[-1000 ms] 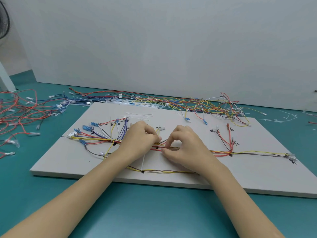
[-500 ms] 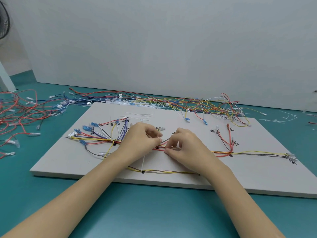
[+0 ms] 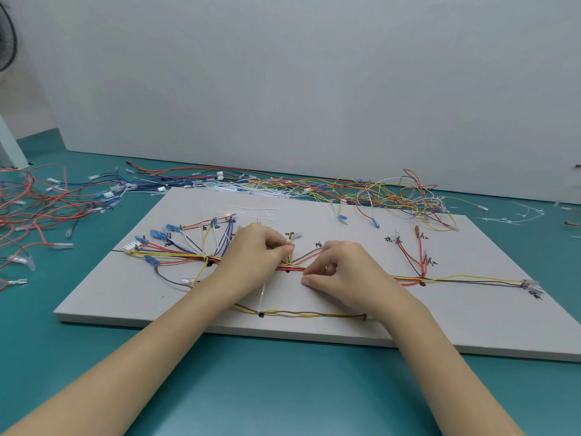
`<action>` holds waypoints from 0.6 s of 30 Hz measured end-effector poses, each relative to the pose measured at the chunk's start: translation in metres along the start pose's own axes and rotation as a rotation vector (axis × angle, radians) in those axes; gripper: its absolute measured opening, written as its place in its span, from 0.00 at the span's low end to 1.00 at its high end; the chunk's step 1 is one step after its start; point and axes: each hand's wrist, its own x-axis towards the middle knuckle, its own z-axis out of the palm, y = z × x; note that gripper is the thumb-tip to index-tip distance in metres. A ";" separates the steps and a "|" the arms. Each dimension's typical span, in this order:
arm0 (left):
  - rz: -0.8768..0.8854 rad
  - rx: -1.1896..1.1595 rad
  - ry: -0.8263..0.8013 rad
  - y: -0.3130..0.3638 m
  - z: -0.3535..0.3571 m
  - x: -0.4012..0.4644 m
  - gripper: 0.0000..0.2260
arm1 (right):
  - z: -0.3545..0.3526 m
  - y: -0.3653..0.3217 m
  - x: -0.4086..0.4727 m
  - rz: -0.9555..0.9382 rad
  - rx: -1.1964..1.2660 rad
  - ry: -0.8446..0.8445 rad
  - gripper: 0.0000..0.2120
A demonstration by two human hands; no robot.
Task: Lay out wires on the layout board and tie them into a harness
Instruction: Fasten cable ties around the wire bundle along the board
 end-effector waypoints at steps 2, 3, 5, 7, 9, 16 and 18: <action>-0.004 0.000 0.020 0.000 0.000 0.000 0.04 | 0.000 -0.003 0.000 0.003 -0.013 0.003 0.04; -0.003 -0.017 0.032 0.000 0.000 0.000 0.02 | 0.000 -0.005 -0.001 0.007 -0.028 0.008 0.05; 0.006 -0.050 0.049 0.000 -0.002 -0.001 0.02 | 0.003 -0.010 -0.002 0.009 -0.092 0.022 0.06; 0.022 -0.067 0.050 0.000 -0.003 -0.002 0.03 | 0.004 -0.016 -0.003 0.025 -0.165 0.035 0.07; 0.035 -0.062 0.038 0.001 -0.004 -0.003 0.04 | 0.004 -0.020 -0.004 0.058 -0.189 0.036 0.06; 0.064 -0.046 -0.036 0.005 -0.009 -0.002 0.04 | 0.008 -0.025 -0.005 0.086 -0.283 0.047 0.06; 0.080 -0.035 -0.041 0.005 -0.010 -0.003 0.04 | 0.006 -0.021 -0.004 0.122 -0.178 0.023 0.06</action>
